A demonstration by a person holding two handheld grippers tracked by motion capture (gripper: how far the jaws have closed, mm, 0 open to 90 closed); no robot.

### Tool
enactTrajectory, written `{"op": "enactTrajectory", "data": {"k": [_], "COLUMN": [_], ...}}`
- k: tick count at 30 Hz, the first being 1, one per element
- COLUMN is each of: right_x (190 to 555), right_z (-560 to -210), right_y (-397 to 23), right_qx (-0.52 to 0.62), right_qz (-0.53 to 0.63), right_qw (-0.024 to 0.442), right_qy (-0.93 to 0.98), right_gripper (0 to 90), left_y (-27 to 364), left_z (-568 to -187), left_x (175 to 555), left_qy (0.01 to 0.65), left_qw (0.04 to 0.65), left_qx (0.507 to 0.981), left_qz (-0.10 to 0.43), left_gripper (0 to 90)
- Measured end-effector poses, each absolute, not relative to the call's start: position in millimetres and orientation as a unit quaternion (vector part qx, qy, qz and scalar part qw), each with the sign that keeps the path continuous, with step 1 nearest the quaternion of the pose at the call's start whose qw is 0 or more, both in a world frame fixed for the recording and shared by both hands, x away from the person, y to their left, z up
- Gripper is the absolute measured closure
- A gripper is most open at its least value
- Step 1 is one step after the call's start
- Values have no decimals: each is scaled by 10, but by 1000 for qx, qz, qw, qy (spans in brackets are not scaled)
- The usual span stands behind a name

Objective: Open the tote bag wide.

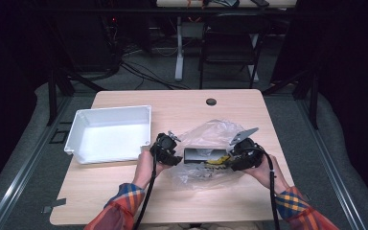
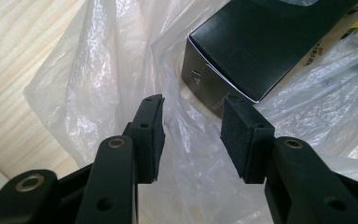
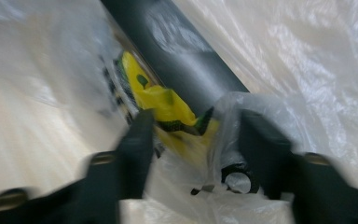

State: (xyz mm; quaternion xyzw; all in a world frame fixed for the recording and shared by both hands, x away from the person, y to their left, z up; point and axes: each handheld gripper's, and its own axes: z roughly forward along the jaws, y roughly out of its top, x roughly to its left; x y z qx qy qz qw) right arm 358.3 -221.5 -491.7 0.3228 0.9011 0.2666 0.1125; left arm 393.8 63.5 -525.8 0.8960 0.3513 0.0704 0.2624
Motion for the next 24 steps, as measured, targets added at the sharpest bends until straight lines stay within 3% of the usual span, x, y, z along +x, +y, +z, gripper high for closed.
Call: {"op": "enactTrajectory", "data": {"k": [2, 4, 14, 24], "right_x": [3588, 3576, 3602, 3752], "right_z": [-4963, -4977, -5257, -5453], "right_y": [-2226, -2282, -2575, -2525], "right_qx": [331, 339, 387, 389], "right_qz": [263, 263, 213, 215], "right_qw": [116, 112, 89, 82], "right_qy": [899, 896, 893, 892], "right_gripper": [811, 884, 896, 896], "left_y": [639, 641, 569, 641], "left_z": [-5264, -5271, -5398, -5463], "left_x": [3936, 3936, 3942, 3979], "left_qy": [351, 348, 342, 351], "left_qw": [264, 261, 227, 192], "left_qx": [896, 898, 909, 913], "left_qz": [71, 70, 73, 80], "left_gripper": [603, 623, 677, 700]}}
